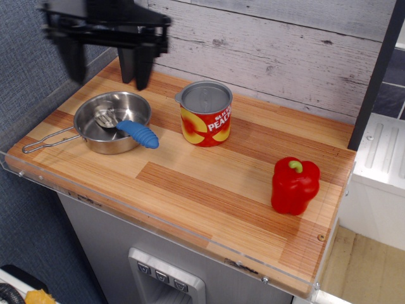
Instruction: Pick up the can and place it in the front centre of the table
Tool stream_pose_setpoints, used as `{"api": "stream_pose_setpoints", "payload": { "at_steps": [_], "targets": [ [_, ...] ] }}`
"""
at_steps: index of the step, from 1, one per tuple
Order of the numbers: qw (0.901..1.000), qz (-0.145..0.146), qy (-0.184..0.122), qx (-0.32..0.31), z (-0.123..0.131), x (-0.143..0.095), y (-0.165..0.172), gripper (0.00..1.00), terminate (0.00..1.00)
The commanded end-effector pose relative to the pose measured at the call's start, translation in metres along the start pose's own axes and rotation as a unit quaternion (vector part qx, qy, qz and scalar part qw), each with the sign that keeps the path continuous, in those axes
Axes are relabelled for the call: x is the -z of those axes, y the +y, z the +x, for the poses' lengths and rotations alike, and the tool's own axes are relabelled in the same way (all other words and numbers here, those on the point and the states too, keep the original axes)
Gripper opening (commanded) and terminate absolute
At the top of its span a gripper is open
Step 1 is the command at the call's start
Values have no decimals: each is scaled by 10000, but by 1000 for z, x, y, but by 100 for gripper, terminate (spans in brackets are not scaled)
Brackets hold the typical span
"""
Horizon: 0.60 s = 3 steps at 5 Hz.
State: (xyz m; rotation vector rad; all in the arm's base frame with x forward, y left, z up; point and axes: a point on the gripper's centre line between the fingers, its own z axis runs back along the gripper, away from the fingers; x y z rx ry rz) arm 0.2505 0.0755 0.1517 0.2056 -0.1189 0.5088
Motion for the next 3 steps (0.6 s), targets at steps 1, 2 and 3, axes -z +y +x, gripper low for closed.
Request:
{"api": "stream_pose_setpoints", "payload": {
  "at_steps": [1, 2, 3],
  "targets": [
    [9939, -118, -1070, -257, 54, 4, -29, 100, 0],
    [9865, -578, -1464, -449, 71, 10, -35, 100, 0],
    [9865, -629, -1440, -470, 91, 22, -42, 100, 0]
  ]
}}
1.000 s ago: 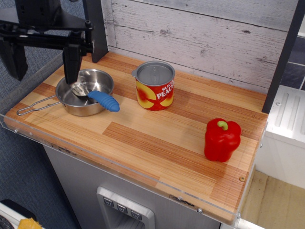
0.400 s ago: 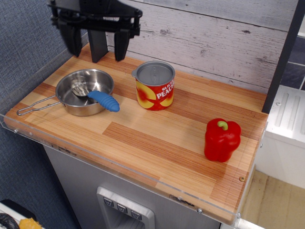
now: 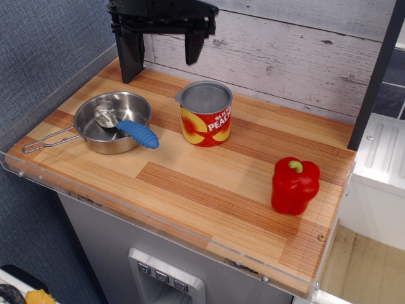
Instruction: Pick up the can and place it in the front centre of the table
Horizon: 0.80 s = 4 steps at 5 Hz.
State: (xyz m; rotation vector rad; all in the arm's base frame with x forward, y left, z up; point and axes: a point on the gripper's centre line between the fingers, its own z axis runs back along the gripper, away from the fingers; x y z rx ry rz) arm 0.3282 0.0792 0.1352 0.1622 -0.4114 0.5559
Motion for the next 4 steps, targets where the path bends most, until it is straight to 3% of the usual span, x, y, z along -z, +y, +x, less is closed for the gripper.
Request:
{"api": "stream_pose_setpoints", "payload": {
  "at_steps": [1, 2, 4],
  "targets": [
    [10000, 20, -77, 31, 41, 19, -16, 100, 0],
    [9997, -189, -46, 149, 54, 29, -26, 100, 0],
    [9992, -100, 335, 185, 58, 62, -39, 100, 0]
  ]
}}
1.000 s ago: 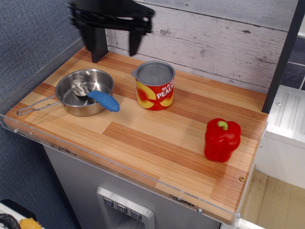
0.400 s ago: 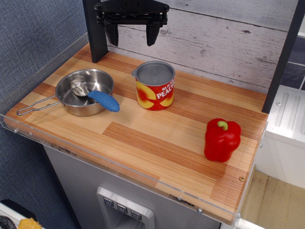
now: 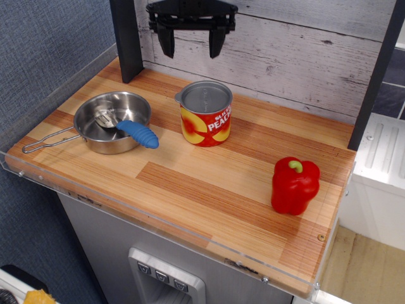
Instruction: Pick up the can and place it in the front centre of the table
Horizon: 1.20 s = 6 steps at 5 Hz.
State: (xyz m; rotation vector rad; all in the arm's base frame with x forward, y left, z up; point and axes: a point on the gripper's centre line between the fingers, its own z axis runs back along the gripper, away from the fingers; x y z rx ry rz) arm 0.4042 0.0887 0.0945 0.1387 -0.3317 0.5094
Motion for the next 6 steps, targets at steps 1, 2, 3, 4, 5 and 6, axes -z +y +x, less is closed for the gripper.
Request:
{"api": "stream_pose_setpoints", "payload": {
  "at_steps": [1, 2, 3, 4, 5, 6],
  "targets": [
    [9999, 96, 112, -22, 0, 14, -8, 100, 0],
    [9997, 24, 220, -107, -11, 18, -6, 100, 0],
    [9989, -4, 390, -245, -25, 18, -11, 100, 0],
    [9984, 100, 523, -201, -36, 16, -17, 100, 0],
    [9963, -66, 742, -439, -47, 10, -22, 100, 0],
    [9948, 48, 884, -510, -62, 8, -29, 100, 0]
  ]
}}
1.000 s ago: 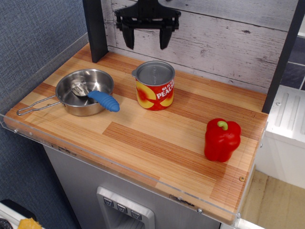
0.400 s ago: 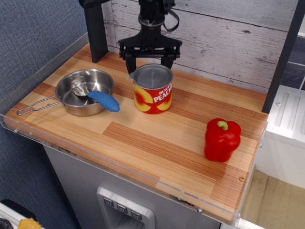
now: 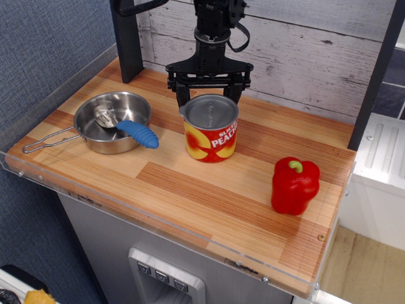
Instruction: Pick up the can and place it in the front centre of the table
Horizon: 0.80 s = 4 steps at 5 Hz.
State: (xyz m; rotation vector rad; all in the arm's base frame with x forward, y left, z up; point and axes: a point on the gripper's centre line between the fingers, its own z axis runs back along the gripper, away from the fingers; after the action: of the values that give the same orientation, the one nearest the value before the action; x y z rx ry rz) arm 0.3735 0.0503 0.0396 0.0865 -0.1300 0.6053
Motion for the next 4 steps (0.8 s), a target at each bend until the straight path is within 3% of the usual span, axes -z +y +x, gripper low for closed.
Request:
{"api": "stream_pose_setpoints", "payload": {
  "at_steps": [1, 2, 4],
  "targets": [
    [9996, -142, 15, -249, -20, -26, -5, 100, 0],
    [9994, -288, 206, -29, -37, -24, -8, 100, 0],
    [9998, 142, 22, 168, -67, -20, -8, 100, 0]
  ]
}}
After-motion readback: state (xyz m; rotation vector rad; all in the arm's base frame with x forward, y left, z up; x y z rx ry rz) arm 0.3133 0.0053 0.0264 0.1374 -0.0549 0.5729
